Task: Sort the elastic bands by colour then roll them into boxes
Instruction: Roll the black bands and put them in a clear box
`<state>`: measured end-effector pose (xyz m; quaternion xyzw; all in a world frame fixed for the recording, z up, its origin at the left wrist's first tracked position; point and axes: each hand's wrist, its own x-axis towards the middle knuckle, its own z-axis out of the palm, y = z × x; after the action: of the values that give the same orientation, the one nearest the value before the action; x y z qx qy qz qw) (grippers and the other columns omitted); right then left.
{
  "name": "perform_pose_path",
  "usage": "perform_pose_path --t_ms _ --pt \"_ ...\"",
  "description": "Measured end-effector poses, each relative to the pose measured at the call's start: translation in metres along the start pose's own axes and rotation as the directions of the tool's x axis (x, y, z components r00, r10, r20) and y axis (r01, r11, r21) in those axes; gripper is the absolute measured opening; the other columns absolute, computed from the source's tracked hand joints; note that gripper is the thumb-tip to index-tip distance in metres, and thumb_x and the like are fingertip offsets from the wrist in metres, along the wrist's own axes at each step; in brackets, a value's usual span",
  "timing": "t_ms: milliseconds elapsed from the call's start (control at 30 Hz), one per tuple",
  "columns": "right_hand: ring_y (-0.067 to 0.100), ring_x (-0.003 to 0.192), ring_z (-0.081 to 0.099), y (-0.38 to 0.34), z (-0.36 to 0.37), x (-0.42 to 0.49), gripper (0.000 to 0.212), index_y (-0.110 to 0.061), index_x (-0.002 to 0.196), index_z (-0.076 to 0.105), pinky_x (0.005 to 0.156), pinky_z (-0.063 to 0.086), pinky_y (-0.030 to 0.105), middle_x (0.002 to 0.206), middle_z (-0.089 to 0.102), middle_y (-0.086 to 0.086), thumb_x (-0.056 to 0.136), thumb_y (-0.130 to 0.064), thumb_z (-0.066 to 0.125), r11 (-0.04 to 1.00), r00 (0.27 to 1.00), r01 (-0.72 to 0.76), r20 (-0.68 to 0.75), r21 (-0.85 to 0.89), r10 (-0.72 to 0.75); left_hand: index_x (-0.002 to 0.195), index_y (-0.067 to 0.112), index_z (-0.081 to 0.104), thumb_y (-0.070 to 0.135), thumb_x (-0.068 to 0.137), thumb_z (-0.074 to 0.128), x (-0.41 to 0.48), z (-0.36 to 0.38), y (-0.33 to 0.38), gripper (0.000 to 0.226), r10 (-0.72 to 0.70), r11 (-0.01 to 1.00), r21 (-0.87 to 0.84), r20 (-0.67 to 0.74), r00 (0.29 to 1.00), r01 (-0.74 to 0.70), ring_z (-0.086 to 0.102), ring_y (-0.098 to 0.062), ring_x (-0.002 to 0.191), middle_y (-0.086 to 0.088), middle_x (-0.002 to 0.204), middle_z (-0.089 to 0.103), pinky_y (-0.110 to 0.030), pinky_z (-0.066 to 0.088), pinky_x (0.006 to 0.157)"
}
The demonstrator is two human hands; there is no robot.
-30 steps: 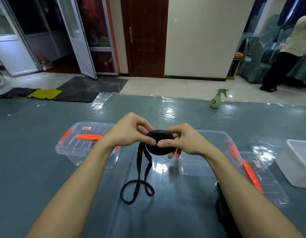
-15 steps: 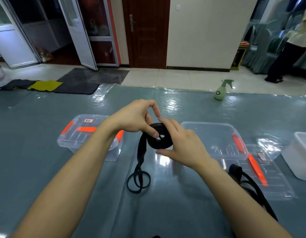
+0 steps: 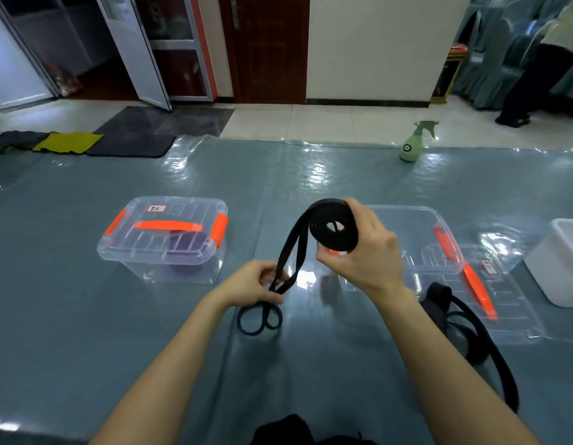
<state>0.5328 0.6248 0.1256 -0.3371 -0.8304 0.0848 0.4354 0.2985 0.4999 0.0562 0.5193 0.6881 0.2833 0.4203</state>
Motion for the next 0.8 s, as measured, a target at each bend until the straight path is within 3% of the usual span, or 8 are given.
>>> perform_pose_path --t_ms 133,267,333,400,600,633,700,800 --pt "0.016 0.099 0.073 0.006 -0.001 -0.003 0.07 -0.017 0.139 0.063 0.078 0.063 0.038 0.122 0.072 -0.006 0.076 -0.04 0.084 0.997 0.996 -0.073 0.046 0.019 0.072 0.119 0.02 0.065 -0.005 0.082 0.088 0.003 0.037 -0.037 0.05 -0.072 0.997 -0.019 -0.033 0.997 0.072 0.064 -0.006 0.072 0.003 0.088 0.071 -0.026 0.057 0.076" --pt "0.01 0.1 0.071 0.007 0.0 -0.013 0.063 -0.024 0.134 0.065 0.081 0.062 0.034 0.117 0.071 -0.014 0.076 -0.04 0.085 0.984 0.986 -0.163 0.029 0.072 0.161 0.103 0.009 0.065 0.008 0.098 0.075 0.006 0.048 -0.056 0.012 -0.082 0.988 0.089 -0.364 0.928 0.122 0.057 -0.014 0.068 -0.002 0.078 0.068 -0.038 0.054 0.073" --pt "0.008 0.101 0.071 0.012 -0.005 -0.013 0.061 -0.026 0.132 0.065 0.083 0.061 0.033 0.116 0.071 -0.016 0.077 -0.042 0.087 0.974 0.978 -0.209 0.012 0.083 0.209 0.106 0.008 0.061 0.004 0.103 0.069 0.002 0.036 -0.053 0.009 -0.139 0.989 -0.125 -0.548 0.825 0.083 0.075 -0.026 0.08 -0.01 0.092 0.081 -0.044 0.063 0.081" --pt "0.008 0.1 0.069 0.016 -0.011 -0.009 0.059 -0.027 0.129 0.065 0.082 0.06 0.034 0.112 0.07 -0.016 0.079 -0.045 0.089 0.974 0.977 -0.212 0.009 0.079 0.212 0.108 0.015 0.059 0.007 0.105 0.068 -0.006 0.013 -0.044 0.012 -0.199 0.959 -0.284 -0.728 0.656 -0.024 0.08 -0.033 0.085 -0.009 0.095 0.084 -0.047 0.064 0.083" --pt "0.008 0.104 0.068 0.007 -0.028 0.007 0.065 -0.022 0.133 0.064 0.085 0.059 0.029 0.116 0.07 -0.012 0.076 -0.04 0.089 0.988 0.988 -0.125 -0.08 0.095 0.133 0.098 0.028 0.062 0.053 0.1 0.063 -0.031 -0.052 0.0 0.025 -0.022 0.998 -0.038 -0.954 0.298 -0.048 0.065 -0.004 0.071 0.016 0.072 0.069 -0.034 0.047 0.068" --pt "0.009 0.105 0.069 0.005 -0.031 0.011 0.067 -0.021 0.135 0.064 0.086 0.059 0.029 0.118 0.071 -0.01 0.075 -0.039 0.089 0.99 0.989 -0.105 -0.095 0.096 0.114 0.095 0.028 0.063 0.057 0.101 0.059 -0.033 -0.058 0.008 0.03 -0.012 0.995 -0.039 -0.957 0.289 -0.088 0.062 -0.003 0.07 0.015 0.071 0.067 -0.033 0.046 0.067" --pt "0.013 0.107 0.07 0.001 -0.039 0.019 0.071 -0.016 0.139 0.063 0.087 0.061 0.031 0.122 0.071 -0.005 0.075 -0.034 0.09 0.994 0.991 -0.056 -0.114 0.097 0.067 0.098 0.028 0.069 0.059 0.107 0.052 -0.034 -0.067 0.019 0.037 0.002 0.998 -0.027 -0.903 0.43 -0.061 0.067 -0.009 0.077 0.012 0.078 0.071 -0.038 0.052 0.073" --pt "0.02 0.107 0.072 -0.006 -0.049 0.032 0.075 -0.011 0.142 0.063 0.086 0.063 0.039 0.124 0.071 0.001 0.074 -0.028 0.091 0.996 0.996 0.031 -0.091 0.089 -0.023 0.145 0.023 0.062 0.041 0.106 0.065 -0.034 -0.066 0.03 0.043 -0.058 0.851 0.4 -0.571 0.819 0.34 0.067 -0.035 0.125 -0.01 0.134 0.074 -0.047 0.053 0.103"
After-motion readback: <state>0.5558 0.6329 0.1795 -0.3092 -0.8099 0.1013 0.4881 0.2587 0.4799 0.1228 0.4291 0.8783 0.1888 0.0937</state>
